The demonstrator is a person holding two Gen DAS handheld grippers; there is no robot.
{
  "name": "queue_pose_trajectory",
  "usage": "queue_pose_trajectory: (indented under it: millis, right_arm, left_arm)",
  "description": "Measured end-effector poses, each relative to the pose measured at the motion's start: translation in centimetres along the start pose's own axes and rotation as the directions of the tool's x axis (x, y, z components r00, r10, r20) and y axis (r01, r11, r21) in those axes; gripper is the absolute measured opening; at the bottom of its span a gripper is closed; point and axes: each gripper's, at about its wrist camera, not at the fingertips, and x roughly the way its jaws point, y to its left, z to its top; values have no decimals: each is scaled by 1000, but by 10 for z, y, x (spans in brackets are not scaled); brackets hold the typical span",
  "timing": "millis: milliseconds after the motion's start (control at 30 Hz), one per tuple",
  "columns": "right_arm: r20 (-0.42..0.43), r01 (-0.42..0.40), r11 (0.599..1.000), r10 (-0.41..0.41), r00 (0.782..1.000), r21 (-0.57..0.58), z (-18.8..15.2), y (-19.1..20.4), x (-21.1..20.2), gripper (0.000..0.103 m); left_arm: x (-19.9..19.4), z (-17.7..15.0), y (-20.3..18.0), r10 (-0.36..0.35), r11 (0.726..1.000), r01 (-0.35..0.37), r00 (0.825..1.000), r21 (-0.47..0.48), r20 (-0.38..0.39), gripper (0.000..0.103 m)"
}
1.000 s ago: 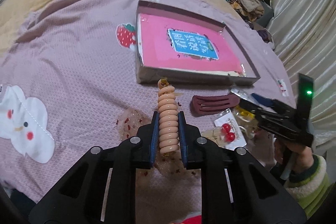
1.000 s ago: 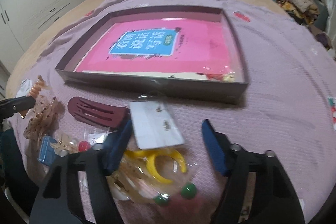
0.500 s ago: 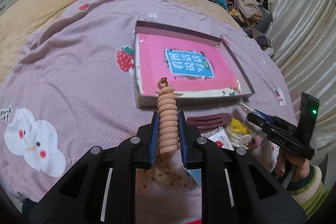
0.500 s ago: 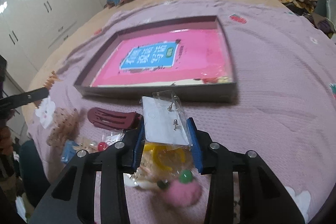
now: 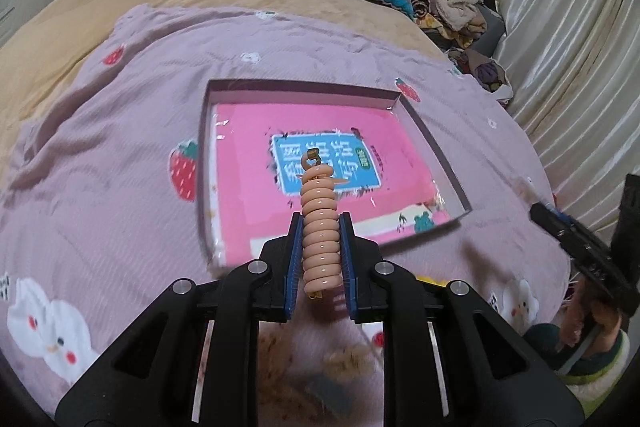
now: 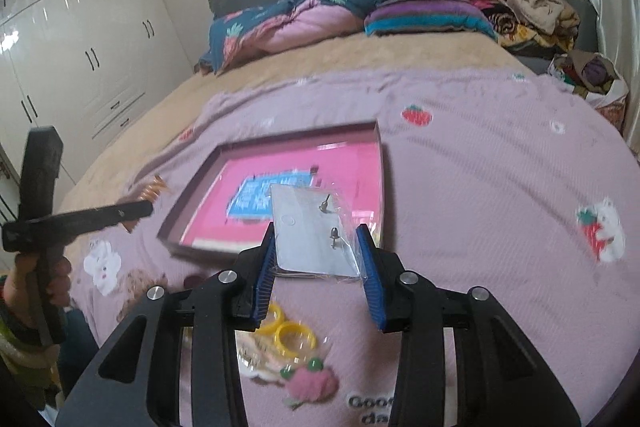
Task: Organize jewelry
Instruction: 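Carry both held items into the pink tray and open both tools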
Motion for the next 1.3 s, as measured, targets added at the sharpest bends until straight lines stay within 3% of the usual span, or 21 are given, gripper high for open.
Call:
queue_pose_trajectory:
  millis: [500, 767, 1000, 1033, 1133, 1233, 1300]
  right_arm:
    - [27, -41, 999, 42, 999, -34, 59, 2, 62, 37]
    - [-40, -29, 999, 27, 999, -32, 45, -6, 107, 37]
    - [-69, -2, 1000, 0, 998, -26, 31, -14, 124, 37]
    - [-70, 5, 999, -7, 998, -33, 29, -14, 124, 37]
    - [-92, 19, 999, -23, 995, -40, 24, -15, 131, 37]
    - [-107, 16, 999, -20, 994, -40, 20, -15, 134, 39]
    - [-118, 23, 999, -28, 993, -47, 19, -14, 136, 41]
  left_arm:
    - [69, 32, -2, 107, 994, -108, 992, -4, -68, 10]
    - [101, 29, 0, 145, 989, -146, 983, -2, -116, 10]
    - [103, 26, 1, 153, 988, -156, 982, -14, -112, 11]
    - [101, 26, 1, 155, 987, -158, 982, -18, -108, 12]
    - [90, 24, 5, 166, 985, -169, 983, -35, -83, 32]
    - [79, 21, 8, 171, 984, -174, 983, -47, -69, 37]
    - [71, 18, 10, 187, 980, -190, 981, -55, -57, 48]
